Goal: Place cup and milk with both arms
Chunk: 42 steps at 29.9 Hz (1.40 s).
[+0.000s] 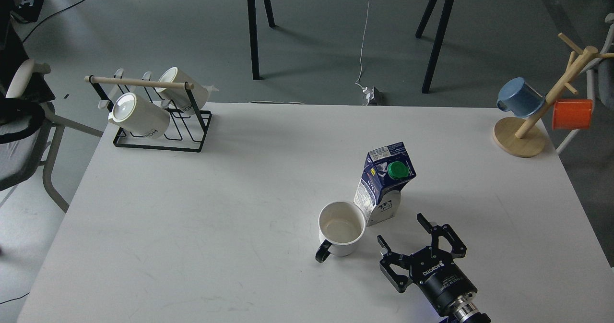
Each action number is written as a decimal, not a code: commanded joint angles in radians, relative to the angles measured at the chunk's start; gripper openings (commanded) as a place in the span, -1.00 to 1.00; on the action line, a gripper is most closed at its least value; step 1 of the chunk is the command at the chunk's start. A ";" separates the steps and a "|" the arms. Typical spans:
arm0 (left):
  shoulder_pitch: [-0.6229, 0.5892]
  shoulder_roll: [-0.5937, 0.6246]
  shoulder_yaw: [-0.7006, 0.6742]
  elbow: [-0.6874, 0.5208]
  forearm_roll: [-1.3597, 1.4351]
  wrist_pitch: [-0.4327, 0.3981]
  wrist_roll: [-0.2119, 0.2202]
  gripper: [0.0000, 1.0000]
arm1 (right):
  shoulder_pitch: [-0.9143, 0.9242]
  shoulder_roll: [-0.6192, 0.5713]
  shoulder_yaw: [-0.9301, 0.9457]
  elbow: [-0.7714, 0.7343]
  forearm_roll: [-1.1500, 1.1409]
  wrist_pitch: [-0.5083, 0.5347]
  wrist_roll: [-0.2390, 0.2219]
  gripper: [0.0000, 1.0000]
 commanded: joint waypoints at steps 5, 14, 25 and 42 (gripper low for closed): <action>0.000 0.014 -0.009 0.000 0.000 -0.012 -0.002 1.00 | -0.039 -0.282 0.137 -0.005 -0.005 0.000 0.003 0.97; 0.011 0.005 -0.009 0.002 -0.009 -0.020 0.000 1.00 | 0.117 -0.475 0.317 -0.091 -0.006 0.000 0.011 0.99; 0.078 -0.098 0.000 0.028 -0.009 -0.020 0.003 1.00 | 0.556 -0.371 0.303 -0.341 -0.018 0.000 0.009 0.99; 0.143 -0.209 -0.006 0.063 -0.054 -0.049 0.000 1.00 | 0.803 -0.228 0.243 -0.392 -0.054 0.000 -0.034 0.99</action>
